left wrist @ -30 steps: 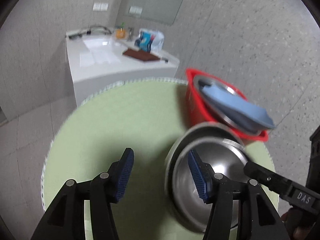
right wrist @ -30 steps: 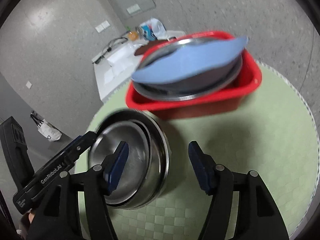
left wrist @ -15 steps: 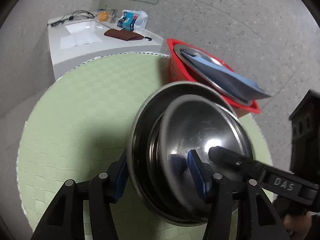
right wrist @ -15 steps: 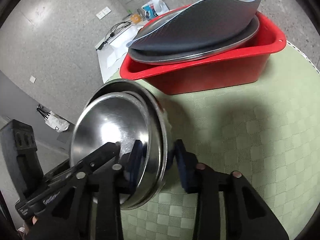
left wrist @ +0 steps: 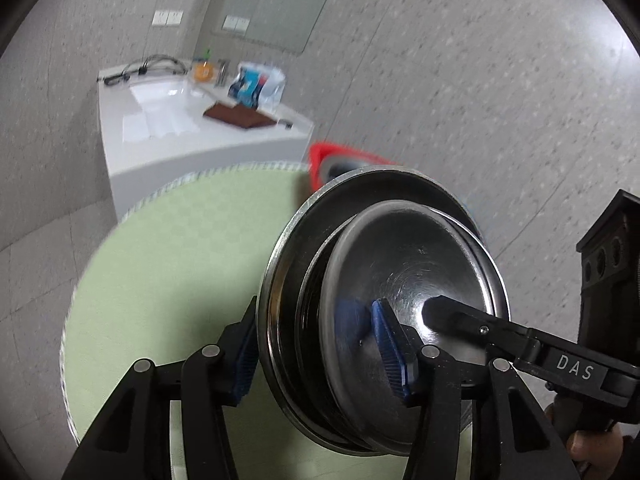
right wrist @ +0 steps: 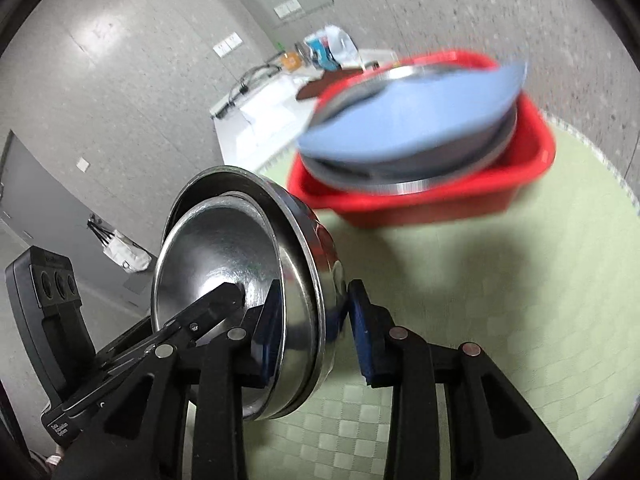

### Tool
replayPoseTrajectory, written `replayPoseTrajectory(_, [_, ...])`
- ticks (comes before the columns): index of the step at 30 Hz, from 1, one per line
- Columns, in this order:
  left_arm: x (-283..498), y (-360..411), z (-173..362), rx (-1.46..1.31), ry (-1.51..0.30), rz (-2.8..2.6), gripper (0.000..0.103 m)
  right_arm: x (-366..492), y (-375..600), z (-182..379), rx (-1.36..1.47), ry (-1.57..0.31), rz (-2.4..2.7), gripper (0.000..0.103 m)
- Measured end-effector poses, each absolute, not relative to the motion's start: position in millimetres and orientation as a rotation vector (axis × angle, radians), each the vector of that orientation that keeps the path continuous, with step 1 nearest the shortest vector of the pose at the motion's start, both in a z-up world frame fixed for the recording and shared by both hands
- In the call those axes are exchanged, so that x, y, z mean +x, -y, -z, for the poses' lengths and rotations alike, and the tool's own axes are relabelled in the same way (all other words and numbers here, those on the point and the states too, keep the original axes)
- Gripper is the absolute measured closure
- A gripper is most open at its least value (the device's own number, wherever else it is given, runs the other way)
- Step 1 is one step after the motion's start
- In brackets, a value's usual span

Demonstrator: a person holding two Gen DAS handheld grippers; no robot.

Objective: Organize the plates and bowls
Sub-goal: 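Carry the nested steel bowls with both grippers over the red basin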

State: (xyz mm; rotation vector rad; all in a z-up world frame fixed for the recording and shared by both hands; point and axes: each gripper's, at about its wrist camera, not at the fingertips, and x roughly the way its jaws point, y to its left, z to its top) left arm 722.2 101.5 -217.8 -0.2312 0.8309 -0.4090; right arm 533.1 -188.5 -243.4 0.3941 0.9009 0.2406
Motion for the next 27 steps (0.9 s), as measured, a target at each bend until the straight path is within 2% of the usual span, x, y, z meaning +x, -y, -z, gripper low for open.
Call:
replayPoseTrajectory(6, [741,-80,182,-0.213,-0.754,0.437,0.055,549,200,188,0.366,-0.815,-0.237,0.071])
replayPoseTrajectory(13, [800,-41,187,-0.198,-0.77,0.473,0.055,592,234,154,0.381,-0.788,-0.185,0.071])
replayPoseTrajectory(21, [876,2,242,-0.15,-0.902,0.442,0.055,648,272,184,0.435,-0.919,-0.123,0.071])
replayPoseTrajectory(27, [915,32,262,-0.134,-0.951,0.43,0.055,661,278,209,0.416,-0.982,-0.091,0.07])
